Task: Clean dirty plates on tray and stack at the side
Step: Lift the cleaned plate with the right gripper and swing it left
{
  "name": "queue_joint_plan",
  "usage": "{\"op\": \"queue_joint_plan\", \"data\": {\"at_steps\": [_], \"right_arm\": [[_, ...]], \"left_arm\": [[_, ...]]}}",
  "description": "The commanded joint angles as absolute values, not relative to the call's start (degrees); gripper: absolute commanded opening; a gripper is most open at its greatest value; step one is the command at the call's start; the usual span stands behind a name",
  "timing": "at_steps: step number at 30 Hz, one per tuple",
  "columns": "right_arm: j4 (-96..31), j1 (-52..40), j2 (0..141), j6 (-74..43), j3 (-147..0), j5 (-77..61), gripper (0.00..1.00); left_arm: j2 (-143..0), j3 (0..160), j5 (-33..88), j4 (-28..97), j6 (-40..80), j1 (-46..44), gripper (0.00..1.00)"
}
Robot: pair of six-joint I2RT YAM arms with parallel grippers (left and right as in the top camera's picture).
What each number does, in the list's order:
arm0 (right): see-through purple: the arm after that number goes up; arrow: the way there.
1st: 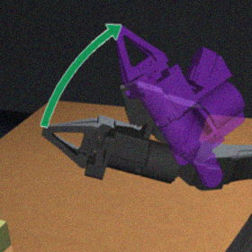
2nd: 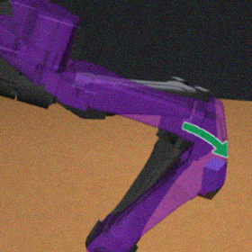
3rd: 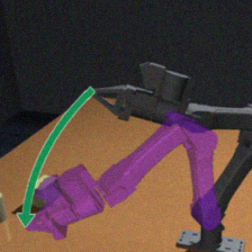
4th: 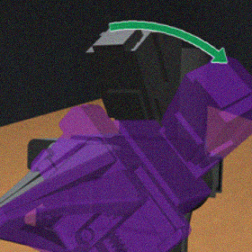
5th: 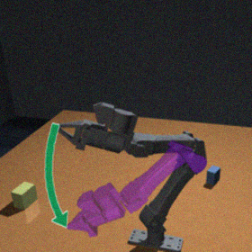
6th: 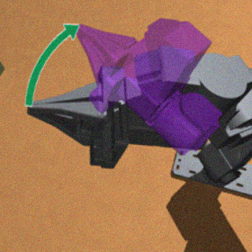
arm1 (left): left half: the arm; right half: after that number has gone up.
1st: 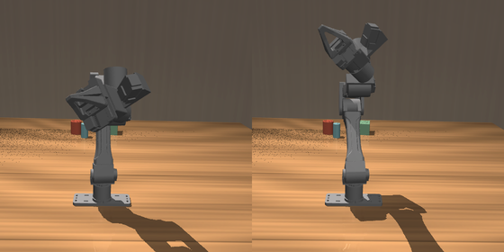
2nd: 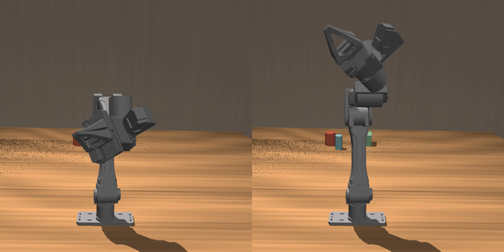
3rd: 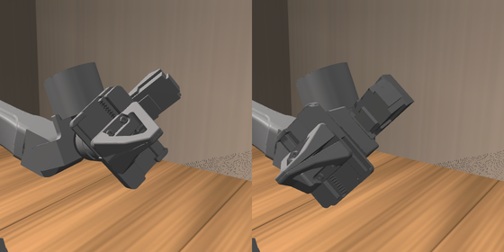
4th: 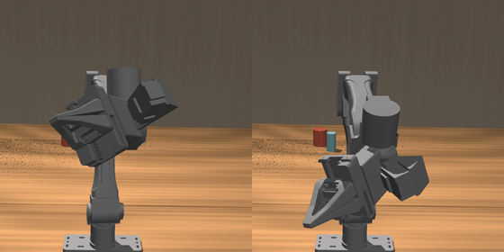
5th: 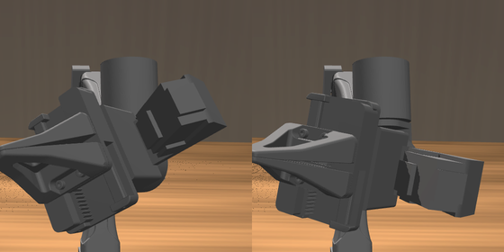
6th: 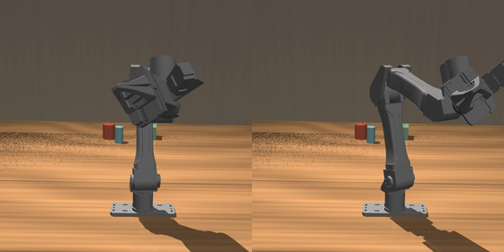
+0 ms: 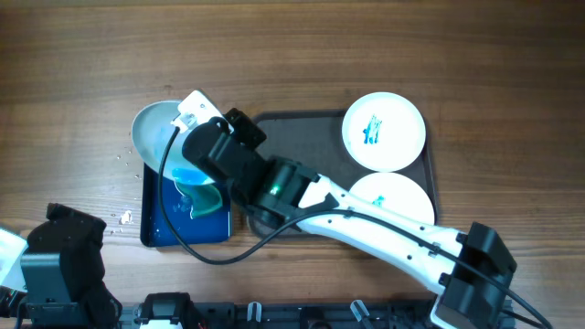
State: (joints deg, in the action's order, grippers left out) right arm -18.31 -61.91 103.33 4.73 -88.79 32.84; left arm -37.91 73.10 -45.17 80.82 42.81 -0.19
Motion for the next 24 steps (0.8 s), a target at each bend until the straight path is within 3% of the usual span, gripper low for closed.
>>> {"op": "queue_joint_plan", "data": {"at_steps": [1,11,24], "right_arm": [[-15.35,-63.99,106.87,14.85,-90.52,41.47,0.05],[-3.92,-70.35,112.44,33.67,-90.52,51.96,0.05],[4.69,-71.7,113.06,54.46,-90.52,57.06,0.05]], "left_arm": [[-37.76,73.58,-45.89,80.88,44.03,0.27,1.0],[-37.76,73.58,-44.18,80.88,44.18,0.27,1.0],[-37.76,73.58,-44.18,80.88,44.18,0.27,1.0]]}}
